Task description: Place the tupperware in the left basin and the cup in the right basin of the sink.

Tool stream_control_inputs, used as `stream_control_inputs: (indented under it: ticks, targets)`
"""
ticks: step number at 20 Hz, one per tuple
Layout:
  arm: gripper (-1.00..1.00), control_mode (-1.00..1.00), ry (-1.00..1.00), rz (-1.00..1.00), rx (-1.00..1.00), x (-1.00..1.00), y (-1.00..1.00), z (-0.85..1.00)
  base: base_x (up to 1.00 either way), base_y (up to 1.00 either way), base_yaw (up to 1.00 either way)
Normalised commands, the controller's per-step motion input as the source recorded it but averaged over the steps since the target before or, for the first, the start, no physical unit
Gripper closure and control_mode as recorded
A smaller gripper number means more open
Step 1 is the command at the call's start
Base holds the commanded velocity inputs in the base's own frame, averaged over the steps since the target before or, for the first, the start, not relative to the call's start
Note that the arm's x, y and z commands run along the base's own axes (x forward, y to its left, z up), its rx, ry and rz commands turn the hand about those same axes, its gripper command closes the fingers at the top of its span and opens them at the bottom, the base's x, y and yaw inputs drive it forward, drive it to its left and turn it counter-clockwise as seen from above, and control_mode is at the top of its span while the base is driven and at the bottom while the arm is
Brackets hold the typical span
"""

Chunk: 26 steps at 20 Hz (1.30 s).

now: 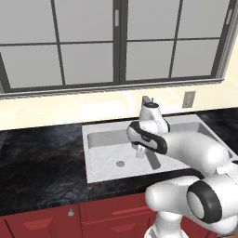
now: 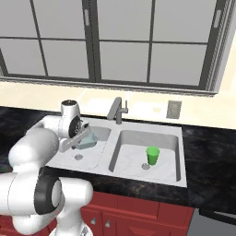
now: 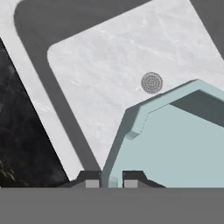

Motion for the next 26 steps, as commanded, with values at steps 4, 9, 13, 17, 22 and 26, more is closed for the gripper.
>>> stream_control_inputs:
  ticks: [4,9,13,17,22,26]
  targets:
    - [1.00,-1.00,0.15,0.13,-0.10,0.60,0.56,-0.47,0.00,0.00,0.00]
    - [1.00,-1.00,0.02,0.06,-0.12,0.26,0.31,-0.37,0.00,0.00,0.00]
    - [1.00,-1.00,0.01,0.06,-0.02,0.13,0.00,-0.38,0.00,0.00,0.00]
    - [1.00,-1.00,-0.02,0.01,-0.10,0.02,-0.09,-0.31,0.00,0.00,0.00]
    - [1.00,-1.00,-0.13,0.02,-0.12,0.01,-0.23,-0.51,0.00,0.00,0.00]
    - [1.00,-1.00,0.04,0.02,0.03,0.01,-0.21,-0.06,0.00,0.00,0.00]
